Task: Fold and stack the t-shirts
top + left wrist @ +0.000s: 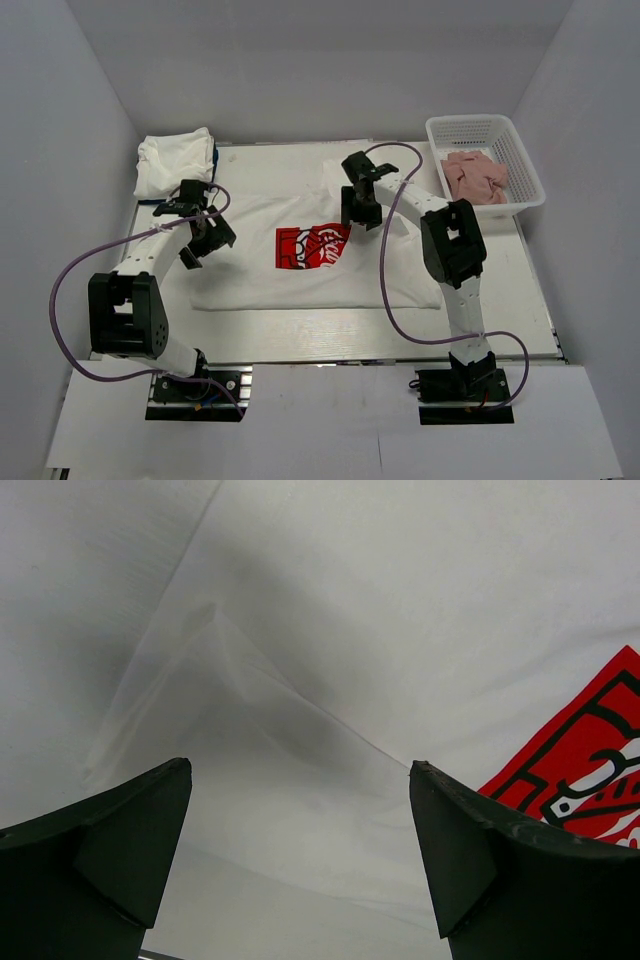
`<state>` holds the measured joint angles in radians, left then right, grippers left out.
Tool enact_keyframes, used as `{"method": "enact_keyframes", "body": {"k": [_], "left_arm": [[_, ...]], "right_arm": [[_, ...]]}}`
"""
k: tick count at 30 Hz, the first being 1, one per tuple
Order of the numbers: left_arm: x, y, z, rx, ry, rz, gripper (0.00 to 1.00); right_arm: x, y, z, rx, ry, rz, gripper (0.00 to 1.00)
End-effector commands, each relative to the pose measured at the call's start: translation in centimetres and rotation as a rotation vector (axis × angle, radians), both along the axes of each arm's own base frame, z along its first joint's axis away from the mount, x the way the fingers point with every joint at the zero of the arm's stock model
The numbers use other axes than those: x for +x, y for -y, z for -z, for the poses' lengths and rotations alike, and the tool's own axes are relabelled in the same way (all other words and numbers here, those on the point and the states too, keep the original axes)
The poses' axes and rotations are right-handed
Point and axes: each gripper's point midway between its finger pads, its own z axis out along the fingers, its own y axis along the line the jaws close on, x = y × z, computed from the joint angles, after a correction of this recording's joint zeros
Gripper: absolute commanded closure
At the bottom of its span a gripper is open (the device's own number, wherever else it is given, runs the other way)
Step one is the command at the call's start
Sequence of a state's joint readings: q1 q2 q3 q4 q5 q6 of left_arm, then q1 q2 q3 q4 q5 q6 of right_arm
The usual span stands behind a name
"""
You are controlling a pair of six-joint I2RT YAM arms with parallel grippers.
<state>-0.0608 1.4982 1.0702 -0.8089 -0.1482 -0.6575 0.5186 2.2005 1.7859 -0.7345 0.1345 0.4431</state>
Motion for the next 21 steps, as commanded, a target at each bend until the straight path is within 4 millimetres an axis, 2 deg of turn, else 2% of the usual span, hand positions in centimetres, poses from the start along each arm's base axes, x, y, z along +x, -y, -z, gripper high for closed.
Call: {"method": "enact_keyframes", "body": {"k": [1,2,5,6,10,12,14,17,18,20,21], "left_arm": [[0.3,-0.2,-0.4,0.007,0.025,0.007,0.0],[0.3,-0.2,-0.4,0.007,0.025,0.007,0.0],[0.0,-0.2,-0.3,0.007,0.024,0.007,0.0],[-0.3,-0.3,0.0,0.008,0.013,0.007,0.0],[-0.3,-0.3,0.0,0.008,0.013,0.007,0.0],[-0.3,-0.1,0.0,-0.001,0.012,0.01,0.0],[-0.3,-0.1,0.0,-0.001,0.012,0.01,0.0],[-0.3,-0.1,0.0,-0.001,0.022,0.01,0.0],[-0.3,-0.1,-0.3,-0.002,0.032,0.01,0.0],[-0.3,-0.1,-0.1,0.002,0.031,0.018,0.0],[-0.3,-0.1,-0.1,0.002,0.031,0.019,0.0]], "right_arm": [[0.4,-0.1,0.5,-0.017,0.007,0.026,0.38],[0.6,0.0,0.5,-0.021,0.015,0.033,0.53],[1.2,0.1,-0.1,-0.023,0.047,0.042,0.79],[1.2,0.1,-0.1,-0.027,0.052,0.04,0.83],[1.4,0.0,0.0,-0.027,0.053,0.037,0.89],[1.3,0.1,0.5,-0.027,0.038,0.033,1.0],[1.3,-0.1,0.3,-0.026,0.038,0.028,1.0],[1.7,-0.9,-1.1,0.0,0.078,0.005,1.0],[1.9,-1.3,-2.7,0.023,0.114,-0.003,1.0],[1.9,-1.5,-3.2,0.028,0.136,-0.014,1.0],[2.1,-2.2,-4.8,0.059,0.18,-0.019,1.0]]}}
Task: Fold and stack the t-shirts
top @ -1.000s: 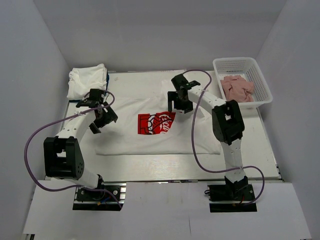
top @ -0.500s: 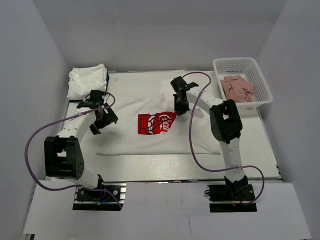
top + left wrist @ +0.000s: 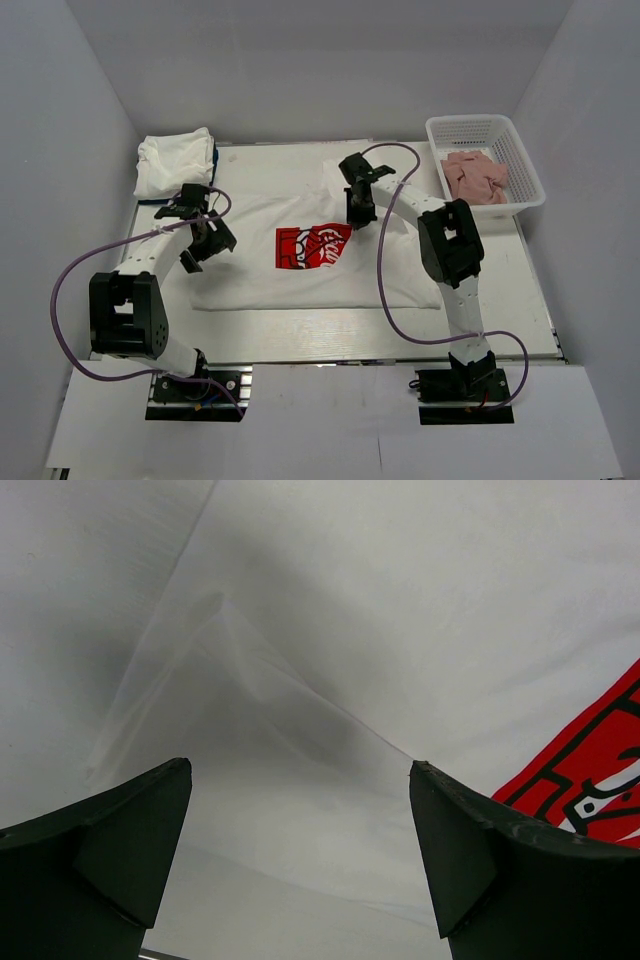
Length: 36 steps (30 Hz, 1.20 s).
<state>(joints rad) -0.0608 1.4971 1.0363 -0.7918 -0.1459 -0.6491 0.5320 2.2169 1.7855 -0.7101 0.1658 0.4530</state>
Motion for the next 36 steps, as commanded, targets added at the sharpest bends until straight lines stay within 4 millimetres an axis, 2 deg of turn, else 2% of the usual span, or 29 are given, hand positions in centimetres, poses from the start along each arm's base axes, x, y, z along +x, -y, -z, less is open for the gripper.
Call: {"method": "enact_keyframes", "body": {"k": [1,3,6,10,11,13,14,18,19,21,22,24,25,26,27,29,30,32,33,34,35,36], "left_arm": [[0.3,-0.1,-1.0,-0.001,0.048,0.01,0.0],[0.2,0.1,-0.5,-0.01,0.038,0.014,0.0],[0.2,0.3,-0.5,-0.019,0.038,0.017,0.0],[0.1,0.2,-0.3,-0.019,0.038,0.017,0.0],[0.1,0.2,-0.3,-0.019,0.038,0.017,0.0],[0.4,0.3,-0.3,-0.019,0.038,0.017,0.0],[0.7,0.3,-0.6,-0.019,0.048,0.018,0.0],[2.2,0.0,-1.9,-0.001,0.08,0.009,0.0],[3.5,-0.4,-2.9,0.006,0.119,-0.004,0.0],[4.7,-0.6,-3.5,0.016,0.145,-0.019,0.0],[6.2,-0.7,-4.0,0.019,0.17,-0.032,0.0],[7.7,-1.4,-4.3,0.02,0.184,-0.052,0.0],[8.9,-1.3,-5.0,0.019,0.206,-0.052,0.0],[9.5,-1.8,-4.1,0.021,0.184,-0.062,0.0],[10.4,-2.2,-4.2,0.022,0.196,-0.075,0.0],[12.2,-2.9,-5.0,0.034,0.23,-0.091,0.0],[13.1,-2.9,-4.3,0.034,0.227,-0.091,0.0],[15.3,-3.5,-5.3,0.04,0.279,-0.092,0.0],[15.8,-3.5,-5.2,0.044,0.278,-0.084,0.0],[16.9,-4.0,-5.9,0.05,0.302,-0.086,0.0],[17.7,-4.1,-4.8,0.054,0.287,-0.078,0.0],[18.3,-4.1,-4.6,0.059,0.284,-0.07,0.0]], "right_arm": [[1.5,-1.7,-5.5,0.076,0.158,-0.031,1.0],[1.2,-2.0,-6.0,0.091,0.161,-0.043,1.0],[0.8,-2.4,-5.7,0.106,0.151,-0.059,1.0],[0.6,-2.9,-4.6,0.12,0.124,-0.078,1.0],[0.8,-2.9,-4.8,0.124,0.127,-0.078,0.9],[1.0,-3.0,-4.5,0.121,0.115,-0.078,0.47],[1.1,-3.1,-4.4,0.117,0.113,-0.076,0.1],[3.1,-3.4,-7.5,0.138,0.208,-0.071,0.1],[3.8,-3.2,-8.2,0.145,0.235,-0.07,0.1],[5.6,-3.4,-10.5,0.171,0.324,-0.053,0.1],[6.6,-3.0,-11.5,0.179,0.356,-0.041,0.1],[8.4,-2.7,-12.5,0.175,0.412,-0.033,0.1],[10.1,-1.7,-13.1,0.163,0.459,-0.004,0.1],[10.8,-1.4,-12.8,0.151,0.47,0.001,0.1],[12.5,-0.9,-14.3,0.151,0.54,0.014,0.1],[14.0,0.1,-14.1,0.134,0.577,0.026,0.1],[15.5,0.2,-14.1,0.126,0.623,0.03,0.1],[17.3,1.3,-14.6,0.107,0.673,0.029,0.1],[18.6,1.1,-13.3,0.1,0.687,0.026,0.1],[19.6,1.7,-13.3,0.09,0.71,0.025,0.1],[20.9,1.6,-15.6,0.097,0.774,0.02,0.1],[21.6,1.5,-13.8,0.088,0.754,0.01,0.1]]}}
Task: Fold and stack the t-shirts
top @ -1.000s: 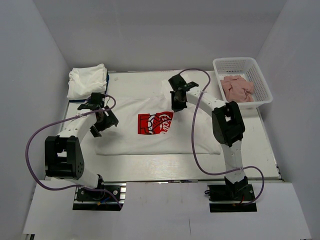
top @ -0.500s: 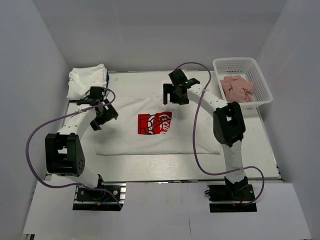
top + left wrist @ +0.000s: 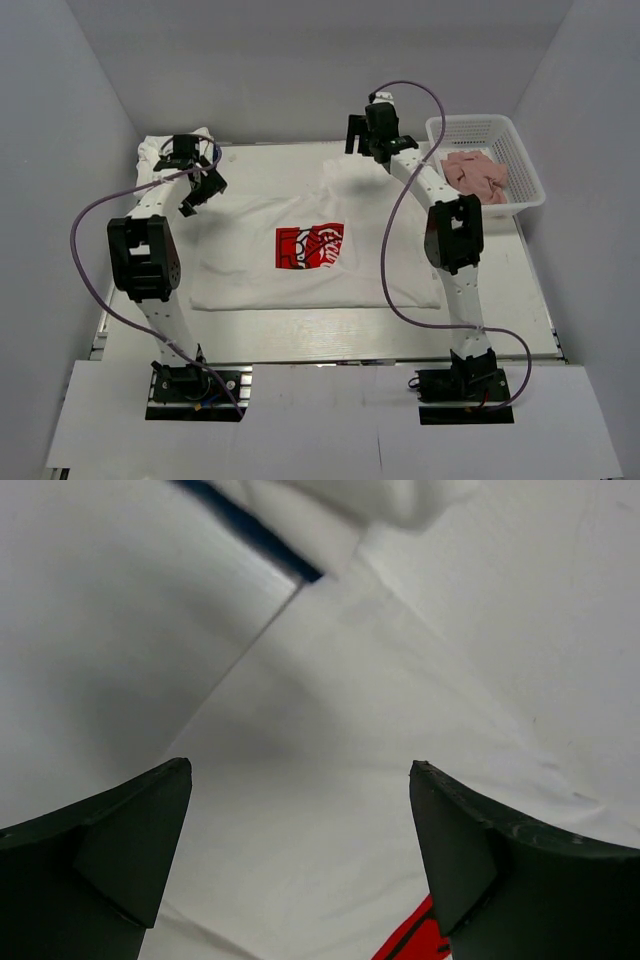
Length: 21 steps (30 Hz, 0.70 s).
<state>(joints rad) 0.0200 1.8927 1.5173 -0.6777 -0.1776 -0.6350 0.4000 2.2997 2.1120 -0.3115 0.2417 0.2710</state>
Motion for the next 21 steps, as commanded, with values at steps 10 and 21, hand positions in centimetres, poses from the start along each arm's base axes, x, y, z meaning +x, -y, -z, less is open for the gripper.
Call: {"method": "enact_keyframes", "body": {"k": [10,21], "left_arm": [[6.3,-1.7,2.4,0.083,-0.002,0.009,0.0],[6.9,-2.3,5.4,0.106,-0.053,-0.004,0.0]], "right_arm": [[9.1,3.4,4.8,-0.007,0.163,0.016,0.1],[8.1,2.5,11.1,-0.001,0.024,-0.1,0.1]]}}
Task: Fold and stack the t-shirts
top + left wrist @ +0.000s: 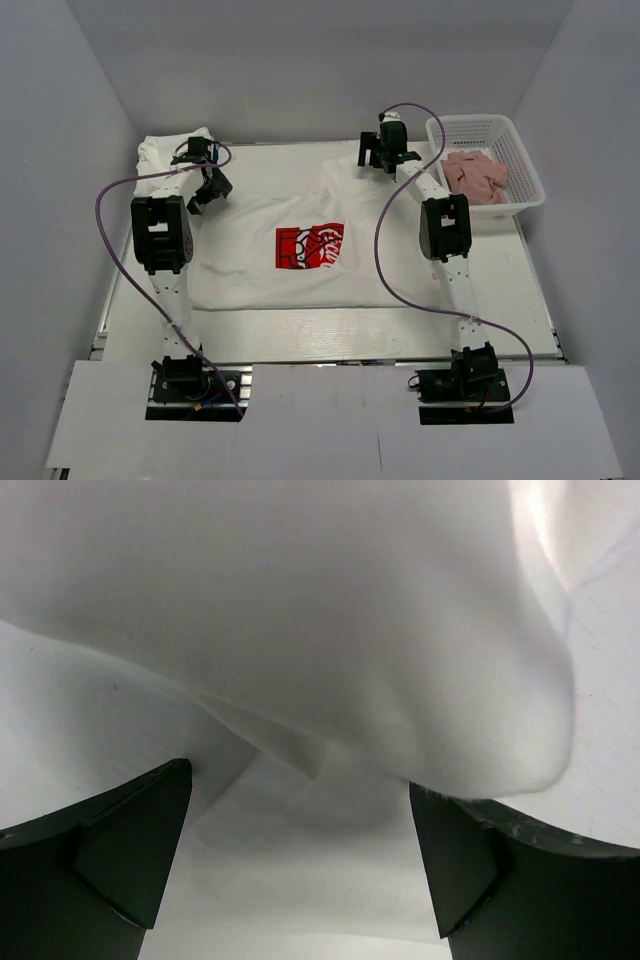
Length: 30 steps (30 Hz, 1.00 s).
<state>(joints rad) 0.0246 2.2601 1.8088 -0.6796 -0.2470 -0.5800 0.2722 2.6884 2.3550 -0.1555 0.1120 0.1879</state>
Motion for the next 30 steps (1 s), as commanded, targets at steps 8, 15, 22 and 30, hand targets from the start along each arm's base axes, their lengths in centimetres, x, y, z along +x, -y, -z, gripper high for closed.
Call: {"method": "enact_keyframes", "body": {"k": [8,15,22,30], "left_arm": [[0.6,-0.6,-1.0,0.026,0.029,-0.022,0.0],[0.8,-0.6,-0.7,0.022,0.03,-0.03,0.17],[1.7,-0.3,-1.4,0.006,0.055,-0.021,0.46],[2.4,0.1,-1.1,-0.012,0.065,-0.001,0.61]], "right_arm": [[-2.4,-3.9,0.6,0.022,-0.064,-0.236,0.33],[-3.1,-4.0,0.6,0.03,-0.09,-0.225,0.9],[-1.7,-1.6,-2.8,-0.052,0.008,-0.122,1.0],[-2.1,-0.9,-4.9,-0.125,0.05,-0.146,1.0]]}}
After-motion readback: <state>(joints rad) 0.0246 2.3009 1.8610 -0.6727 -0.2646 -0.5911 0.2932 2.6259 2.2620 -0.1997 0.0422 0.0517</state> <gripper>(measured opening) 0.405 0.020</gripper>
